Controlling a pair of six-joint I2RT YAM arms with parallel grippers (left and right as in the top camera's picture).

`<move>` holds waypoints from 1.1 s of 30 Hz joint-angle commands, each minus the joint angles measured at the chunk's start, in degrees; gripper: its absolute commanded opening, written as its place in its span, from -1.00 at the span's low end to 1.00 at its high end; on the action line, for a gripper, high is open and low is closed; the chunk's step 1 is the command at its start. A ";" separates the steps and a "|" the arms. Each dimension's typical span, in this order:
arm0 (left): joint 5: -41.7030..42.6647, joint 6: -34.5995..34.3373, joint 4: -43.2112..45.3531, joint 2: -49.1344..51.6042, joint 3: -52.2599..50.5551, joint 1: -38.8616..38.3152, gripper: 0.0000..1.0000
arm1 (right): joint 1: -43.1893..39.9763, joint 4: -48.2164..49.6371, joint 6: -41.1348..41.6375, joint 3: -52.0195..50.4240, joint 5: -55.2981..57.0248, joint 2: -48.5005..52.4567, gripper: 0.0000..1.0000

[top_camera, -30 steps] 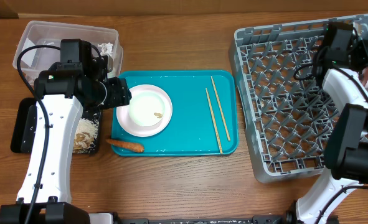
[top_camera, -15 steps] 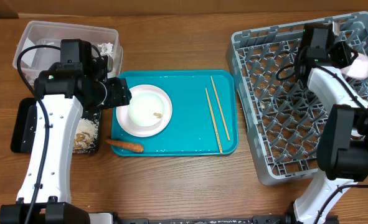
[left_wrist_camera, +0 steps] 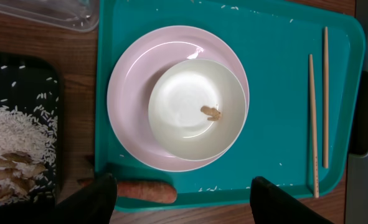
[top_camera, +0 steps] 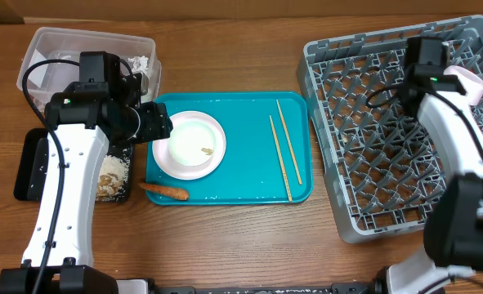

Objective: Sort waste into correct bins and load items into the dishwasher

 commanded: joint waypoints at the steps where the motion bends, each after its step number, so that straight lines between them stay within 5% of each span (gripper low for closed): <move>1: -0.28 -0.15 0.11 -0.37 0.52 -0.48 0.45 | 0.04 -7.28 8.11 0.24 -26.32 -7.61 -0.33; 4: -0.26 -0.17 0.09 -0.37 0.52 -0.48 0.46 | 0.04 -18.01 8.61 0.24 -39.47 -9.64 -0.67; 7: -0.26 -0.17 0.07 -0.37 0.52 -0.48 0.45 | 0.04 -27.32 16.90 0.00 -40.04 -9.35 -0.91; 14: -0.26 -0.17 0.11 -0.37 0.52 -0.48 0.49 | 0.72 -38.32 19.50 -5.33 -44.22 -9.31 -0.92; 33: -0.26 -0.37 -0.09 -0.37 0.52 -0.48 0.48 | 10.12 -34.34 18.64 -13.86 -52.37 -9.31 -0.92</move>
